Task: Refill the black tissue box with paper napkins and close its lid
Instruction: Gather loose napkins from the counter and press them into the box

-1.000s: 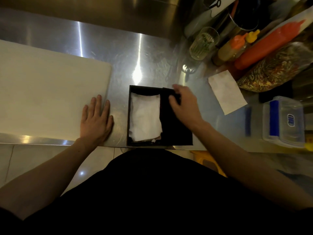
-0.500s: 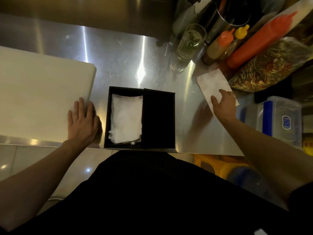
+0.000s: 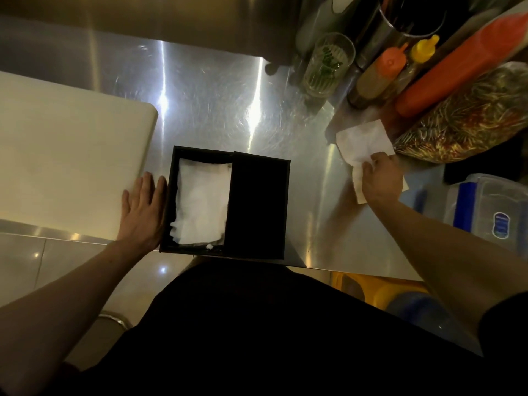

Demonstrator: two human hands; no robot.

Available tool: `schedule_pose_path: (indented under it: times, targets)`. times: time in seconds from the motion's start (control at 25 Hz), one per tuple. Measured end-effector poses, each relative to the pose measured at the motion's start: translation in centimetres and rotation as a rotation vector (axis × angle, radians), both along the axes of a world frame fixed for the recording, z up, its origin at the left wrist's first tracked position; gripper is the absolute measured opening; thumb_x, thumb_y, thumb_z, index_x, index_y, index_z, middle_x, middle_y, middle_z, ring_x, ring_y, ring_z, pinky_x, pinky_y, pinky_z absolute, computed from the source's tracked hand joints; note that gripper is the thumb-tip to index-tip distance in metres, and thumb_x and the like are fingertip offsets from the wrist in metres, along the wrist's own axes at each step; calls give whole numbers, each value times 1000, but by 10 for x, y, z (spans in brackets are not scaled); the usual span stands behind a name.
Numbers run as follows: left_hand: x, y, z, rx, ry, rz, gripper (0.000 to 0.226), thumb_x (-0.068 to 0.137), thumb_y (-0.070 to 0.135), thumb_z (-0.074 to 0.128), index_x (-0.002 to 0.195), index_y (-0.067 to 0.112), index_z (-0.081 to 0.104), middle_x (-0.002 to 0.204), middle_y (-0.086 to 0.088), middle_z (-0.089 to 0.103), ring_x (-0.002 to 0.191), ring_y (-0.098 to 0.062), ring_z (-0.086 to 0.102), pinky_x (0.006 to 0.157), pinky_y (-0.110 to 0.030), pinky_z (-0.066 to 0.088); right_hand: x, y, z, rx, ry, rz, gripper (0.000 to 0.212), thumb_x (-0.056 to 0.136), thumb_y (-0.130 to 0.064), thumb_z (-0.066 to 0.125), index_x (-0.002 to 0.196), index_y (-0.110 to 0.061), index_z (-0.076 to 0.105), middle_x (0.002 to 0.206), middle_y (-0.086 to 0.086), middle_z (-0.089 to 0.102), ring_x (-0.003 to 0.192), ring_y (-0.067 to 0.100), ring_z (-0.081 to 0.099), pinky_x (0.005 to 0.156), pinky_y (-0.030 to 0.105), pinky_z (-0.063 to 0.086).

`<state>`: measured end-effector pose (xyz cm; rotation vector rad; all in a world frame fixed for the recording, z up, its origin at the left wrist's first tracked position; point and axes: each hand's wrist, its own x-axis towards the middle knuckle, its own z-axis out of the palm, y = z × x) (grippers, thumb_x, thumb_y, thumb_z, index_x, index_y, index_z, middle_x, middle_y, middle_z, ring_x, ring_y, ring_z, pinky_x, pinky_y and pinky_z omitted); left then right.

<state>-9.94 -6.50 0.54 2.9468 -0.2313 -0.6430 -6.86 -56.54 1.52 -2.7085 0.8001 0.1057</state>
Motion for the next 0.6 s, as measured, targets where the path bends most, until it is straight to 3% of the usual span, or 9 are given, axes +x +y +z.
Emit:
schedule_pose_path:
  times: [0.16, 0.28, 0.36, 0.48, 0.6]
  targets:
    - [-1, 2, 3, 0, -26, -33, 87, 86, 26, 59, 156, 9, 11, 161, -24, 9, 148, -43, 10, 113, -64, 13, -2, 12, 7, 89, -55, -45, 24, 96, -23, 50, 107, -7, 64, 108, 16, 64, 100, 31, 59, 86, 40, 46]
    - [5, 11, 5, 2, -85, -92, 70, 92, 44, 29, 152, 9, 24, 155, -25, 24, 139, -47, 30, 109, -62, 22, -11, 42, 22, 171, -174, -57, 20, 94, -25, 52, 101, -12, 66, 99, 9, 66, 92, 24, 61, 83, 39, 52]
    - [12, 20, 3, 2, -104, -128, 66, 94, 45, 21, 149, 11, 31, 151, -24, 31, 132, -46, 38, 107, -60, 26, -18, 67, 33, 217, -290, -52, 21, 93, -29, 52, 99, -14, 67, 95, 6, 66, 86, 17, 61, 80, 39, 53]
    - [21, 35, 0, -17, -153, -249, 62, 95, 43, 23, 147, 11, 34, 151, -25, 31, 133, -46, 37, 107, -60, 27, -29, 115, 63, 256, -442, -29, 19, 94, -26, 57, 98, -13, 69, 92, 5, 66, 73, 2, 55, 71, 23, 51]
    - [33, 47, -2, -49, -165, -315, 61, 98, 44, 21, 150, 14, 28, 156, -25, 24, 143, -44, 25, 113, -58, 21, -40, 171, 96, 312, -534, -17, 13, 93, -19, 61, 96, -11, 70, 89, 0, 63, 72, -7, 55, 63, 7, 42]
